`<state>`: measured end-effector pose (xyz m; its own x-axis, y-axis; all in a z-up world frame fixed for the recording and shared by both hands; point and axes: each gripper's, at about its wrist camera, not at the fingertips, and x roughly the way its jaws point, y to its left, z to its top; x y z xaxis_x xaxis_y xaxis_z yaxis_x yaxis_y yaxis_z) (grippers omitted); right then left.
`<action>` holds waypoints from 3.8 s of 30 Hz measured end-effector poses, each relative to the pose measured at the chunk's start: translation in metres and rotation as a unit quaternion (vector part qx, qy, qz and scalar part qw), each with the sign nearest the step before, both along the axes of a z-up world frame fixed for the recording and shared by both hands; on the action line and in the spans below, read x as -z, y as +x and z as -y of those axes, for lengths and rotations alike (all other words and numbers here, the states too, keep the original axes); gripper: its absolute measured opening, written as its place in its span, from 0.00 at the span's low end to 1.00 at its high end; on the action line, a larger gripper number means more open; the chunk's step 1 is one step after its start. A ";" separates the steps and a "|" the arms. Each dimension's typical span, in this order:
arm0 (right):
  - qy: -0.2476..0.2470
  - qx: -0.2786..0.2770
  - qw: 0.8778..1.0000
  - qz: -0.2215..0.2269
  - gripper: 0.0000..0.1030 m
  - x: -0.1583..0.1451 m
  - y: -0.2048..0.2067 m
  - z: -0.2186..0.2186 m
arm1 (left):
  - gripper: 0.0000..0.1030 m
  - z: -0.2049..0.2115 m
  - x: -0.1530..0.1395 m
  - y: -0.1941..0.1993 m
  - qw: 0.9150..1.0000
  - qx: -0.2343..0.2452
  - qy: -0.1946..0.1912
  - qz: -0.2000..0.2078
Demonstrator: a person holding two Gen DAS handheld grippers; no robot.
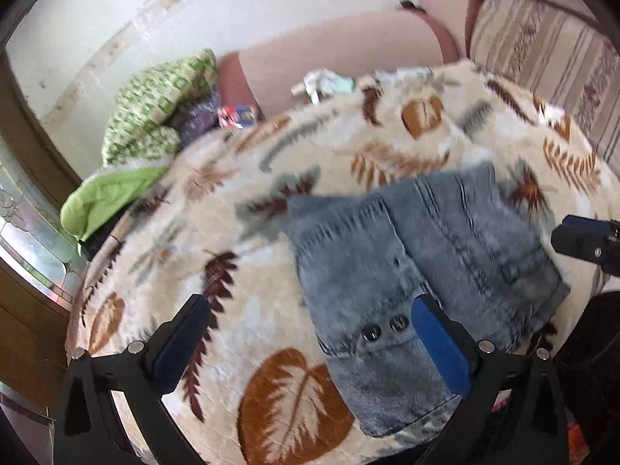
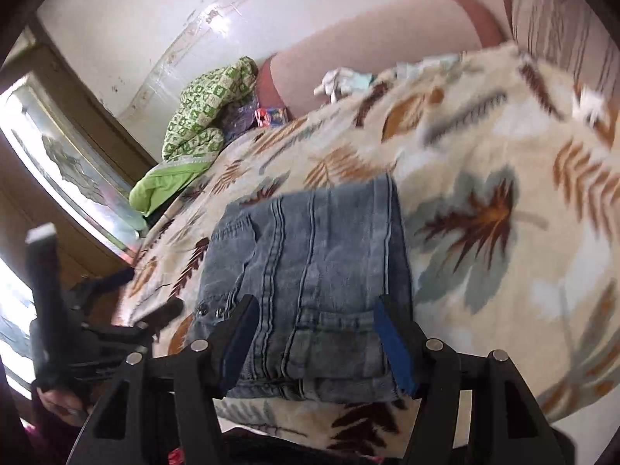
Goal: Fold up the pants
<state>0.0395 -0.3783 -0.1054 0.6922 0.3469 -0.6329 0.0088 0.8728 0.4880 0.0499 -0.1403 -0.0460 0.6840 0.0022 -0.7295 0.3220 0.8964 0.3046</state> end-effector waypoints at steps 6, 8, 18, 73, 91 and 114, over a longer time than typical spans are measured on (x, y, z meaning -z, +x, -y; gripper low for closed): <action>-0.063 0.005 0.997 0.036 0.64 -0.038 -0.002 -0.015 | 1.00 -0.015 -0.028 -0.005 0.999 -0.009 -0.022 0.044; -0.077 0.004 0.996 0.044 0.64 -0.047 0.001 -0.023 | 1.00 -0.021 -0.031 -0.004 0.998 -0.011 -0.024 0.051; -0.125 -0.013 0.989 0.072 0.64 -0.078 0.007 -0.067 | 1.00 -0.045 -0.041 -0.010 0.996 -0.022 -0.031 0.075; 0.160 -0.071 0.975 -0.139 0.75 0.078 0.075 0.060 | 1.00 -0.066 0.094 0.074 0.925 0.076 -0.271 -0.256; 0.198 -0.161 0.960 -0.115 0.81 0.076 0.117 0.006 | 1.00 -0.040 0.102 0.094 0.891 0.140 -0.327 -0.283; 0.119 -0.100 0.986 -0.055 0.45 0.043 0.060 -0.009 | 0.25 -0.036 0.056 0.065 0.935 0.124 -0.272 -0.188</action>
